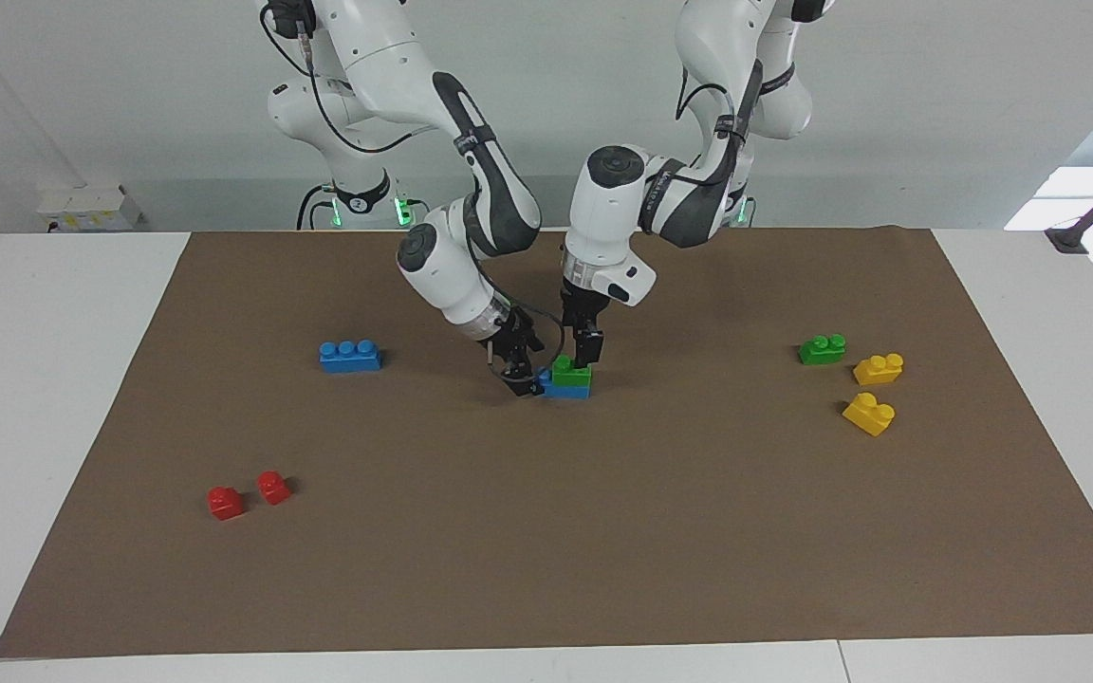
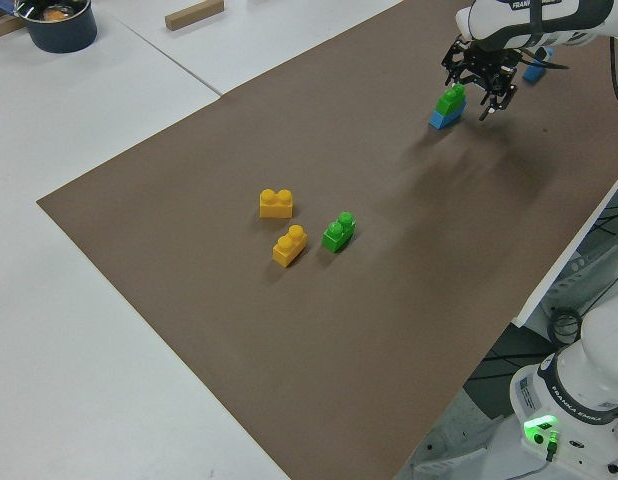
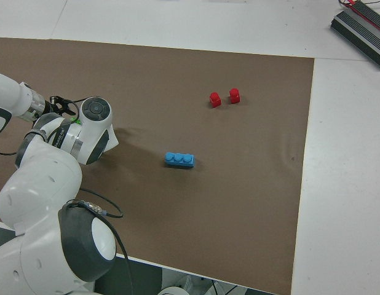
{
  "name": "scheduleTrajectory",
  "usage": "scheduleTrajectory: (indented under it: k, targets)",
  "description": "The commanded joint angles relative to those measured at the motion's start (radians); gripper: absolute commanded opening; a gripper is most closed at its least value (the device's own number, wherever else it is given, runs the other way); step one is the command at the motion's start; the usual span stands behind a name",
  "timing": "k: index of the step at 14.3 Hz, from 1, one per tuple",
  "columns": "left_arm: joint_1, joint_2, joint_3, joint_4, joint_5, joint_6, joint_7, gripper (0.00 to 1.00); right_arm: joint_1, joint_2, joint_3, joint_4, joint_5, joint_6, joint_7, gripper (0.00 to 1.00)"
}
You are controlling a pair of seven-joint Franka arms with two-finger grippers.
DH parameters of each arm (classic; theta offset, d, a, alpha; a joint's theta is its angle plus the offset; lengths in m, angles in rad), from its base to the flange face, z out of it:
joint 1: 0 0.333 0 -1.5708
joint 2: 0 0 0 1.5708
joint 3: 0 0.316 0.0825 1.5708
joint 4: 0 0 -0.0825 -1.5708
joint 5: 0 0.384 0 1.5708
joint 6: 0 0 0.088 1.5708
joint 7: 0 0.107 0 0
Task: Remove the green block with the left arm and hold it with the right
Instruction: 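Lower the left gripper onto the green end while the right gripper lowers onto blue, then close the left gripper on green while the right gripper closes on blue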
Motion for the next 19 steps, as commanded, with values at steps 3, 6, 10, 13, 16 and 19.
scheduleTrajectory:
  k: [3, 6, 10, 13, 16, 19]
  targets:
    - [-0.015, -0.036, 0.013, -0.055, 0.003, 0.031, -0.018, 0.97, 0.012, 0.027, -0.002, 0.018, 0.036, 0.03, -0.037, 0.97]
    - [-0.015, -0.037, 0.013, -0.056, 0.003, 0.025, -0.013, 0.97, 0.013, 0.028, -0.002, 0.018, 0.036, 0.044, -0.035, 0.81]
    - [-0.013, -0.039, 0.013, -0.07, 0.003, 0.031, -0.012, 0.97, 0.016, 0.028, -0.002, 0.018, 0.037, 0.041, -0.031, 0.0]
    - [-0.013, -0.039, 0.013, -0.072, 0.003, 0.035, -0.012, 0.97, 0.018, 0.028, -0.002, 0.018, 0.037, 0.041, -0.029, 0.0]
    - [-0.009, -0.039, 0.013, -0.072, 0.003, 0.038, 0.019, 0.97, 0.018, 0.028, -0.002, 0.018, 0.037, 0.041, -0.029, 0.0]
    - [-0.015, -0.046, 0.013, -0.102, 0.003, 0.038, 0.059, 0.97, 0.018, 0.028, -0.002, 0.018, 0.037, 0.039, -0.029, 0.0]
